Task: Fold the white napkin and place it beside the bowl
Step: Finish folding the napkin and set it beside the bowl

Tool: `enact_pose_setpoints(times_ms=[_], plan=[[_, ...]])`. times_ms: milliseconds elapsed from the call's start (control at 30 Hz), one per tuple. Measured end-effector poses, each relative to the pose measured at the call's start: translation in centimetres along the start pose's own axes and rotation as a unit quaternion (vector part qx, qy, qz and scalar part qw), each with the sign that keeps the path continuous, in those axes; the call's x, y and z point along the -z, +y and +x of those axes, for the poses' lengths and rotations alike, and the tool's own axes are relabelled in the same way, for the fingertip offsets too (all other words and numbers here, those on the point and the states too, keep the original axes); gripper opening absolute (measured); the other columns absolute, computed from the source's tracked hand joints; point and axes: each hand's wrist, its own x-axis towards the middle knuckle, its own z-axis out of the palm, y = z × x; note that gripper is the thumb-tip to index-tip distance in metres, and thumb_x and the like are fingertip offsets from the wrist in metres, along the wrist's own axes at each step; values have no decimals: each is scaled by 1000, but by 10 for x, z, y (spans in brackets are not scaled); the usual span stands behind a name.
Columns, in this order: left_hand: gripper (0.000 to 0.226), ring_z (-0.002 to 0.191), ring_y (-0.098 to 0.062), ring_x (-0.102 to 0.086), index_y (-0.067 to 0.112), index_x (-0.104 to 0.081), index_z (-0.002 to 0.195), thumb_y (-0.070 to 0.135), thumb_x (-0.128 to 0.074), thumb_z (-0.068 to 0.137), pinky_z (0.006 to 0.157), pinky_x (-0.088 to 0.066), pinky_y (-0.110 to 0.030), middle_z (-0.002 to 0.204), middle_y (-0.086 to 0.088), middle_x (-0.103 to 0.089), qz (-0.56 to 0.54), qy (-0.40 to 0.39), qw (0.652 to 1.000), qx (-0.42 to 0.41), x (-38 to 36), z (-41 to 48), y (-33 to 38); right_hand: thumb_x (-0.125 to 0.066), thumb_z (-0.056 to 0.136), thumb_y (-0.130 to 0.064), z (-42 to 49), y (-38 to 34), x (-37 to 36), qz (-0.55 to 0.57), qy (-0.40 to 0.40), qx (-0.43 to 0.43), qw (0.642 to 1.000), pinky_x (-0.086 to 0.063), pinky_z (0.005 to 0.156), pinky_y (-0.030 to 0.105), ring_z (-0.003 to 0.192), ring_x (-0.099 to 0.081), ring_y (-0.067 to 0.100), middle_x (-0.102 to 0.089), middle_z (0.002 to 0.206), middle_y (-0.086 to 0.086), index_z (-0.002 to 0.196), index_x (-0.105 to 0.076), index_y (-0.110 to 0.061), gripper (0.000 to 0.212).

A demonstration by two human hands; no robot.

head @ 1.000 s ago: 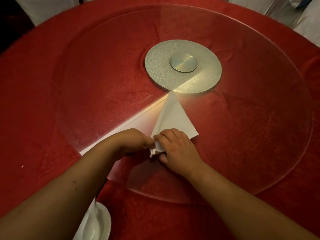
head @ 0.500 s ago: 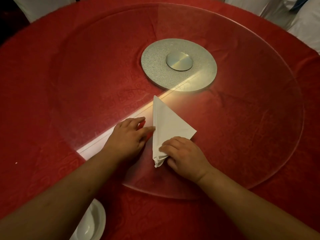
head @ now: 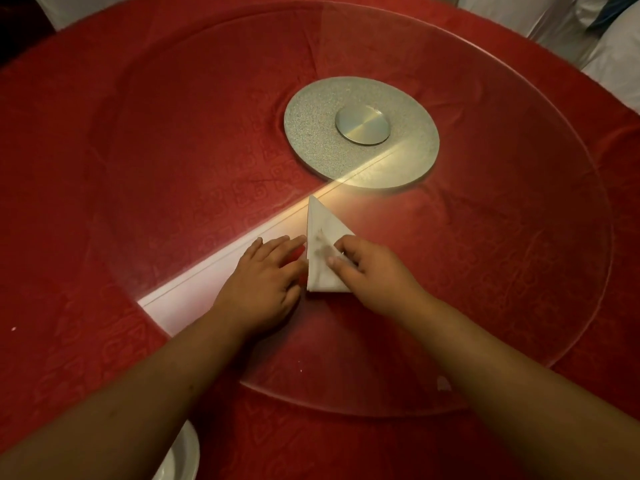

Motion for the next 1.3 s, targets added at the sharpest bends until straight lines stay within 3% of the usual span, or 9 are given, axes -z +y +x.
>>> enact_pose_setpoints(times_ms=[100, 267, 367, 467, 600, 767, 1067, 1300], plan=[[51, 149, -20, -32, 34, -54, 142, 37, -41, 93, 122, -23, -55, 162, 8, -39, 4, -10, 1000, -1, -2, -2, 1, -51, 99, -48, 32, 1, 3, -19, 16, -36, 999, -44, 59, 33, 74, -62, 20, -65, 82, -4, 87, -53, -27, 24], [54, 151, -14, -29, 31, -49, 149, 35, -41, 95, 126, -13, -49, 162, 12, -39, -7, -13, 1000, 14, -5, -1, 1, -43, 101, -54, 78, 3, 5, -54, 31, -82, 995, -34, 61, 33, 71, -54, 22, -52, 68, -7, 69, -42, -25, 43], [54, 151, -13, -29, 31, -50, 148, 36, -41, 95, 126, -13, -48, 161, 13, -41, -16, -9, 1000, 19, -8, -1, 2, -40, 102, -55, 95, 3, 4, -82, 19, -83, 993, -33, 66, 33, 74, -52, 23, -54, 70, -7, 68, -40, -25, 46], [52, 149, -15, -31, 33, -52, 145, 36, -43, 94, 126, -14, -49, 160, 10, -42, -25, -3, 1000, 16, -9, 0, 2, -44, 103, -40, 106, 6, 0, -131, -5, -66, 989, -33, 69, 32, 87, -58, 31, -67, 95, 11, 78, -43, -21, 32], [51, 146, -20, -37, 32, -55, 142, 34, -48, 92, 125, -18, -51, 160, 3, -41, -32, 9, 999, 13, -11, 0, 4, -48, 101, -37, 111, 6, -9, -174, -19, -13, 985, -39, 74, 35, 100, -59, 36, -64, 108, 17, 97, -58, -15, 24], [49, 148, -23, -35, 32, -56, 141, 35, -48, 92, 124, -21, -52, 162, 1, -40, -27, 4, 999, 22, -12, 1, 6, -57, 97, -37, 113, 2, -11, -152, 2, 24, 988, -49, 83, 41, 101, -58, 32, -63, 106, 13, 106, -65, -13, 27], [45, 148, -20, -35, 33, -58, 134, 36, -49, 89, 123, -23, -52, 153, 6, -51, -25, 9, 999, 20, -12, 3, 5, -54, 99, -43, 123, -11, -16, -143, -20, 44, 989, -44, 87, 40, 108, -54, 26, -62, 112, 5, 105, -67, -23, 25], [49, 147, -20, -34, 32, -56, 137, 37, -48, 90, 124, -20, -50, 155, 4, -50, -17, 9, 1000, 22, -13, 3, 2, -52, 98, -36, 123, -15, -34, -210, 52, 10, 976, -44, 87, 45, 110, -55, 34, -63, 113, 11, 109, -65, -15, 27]])
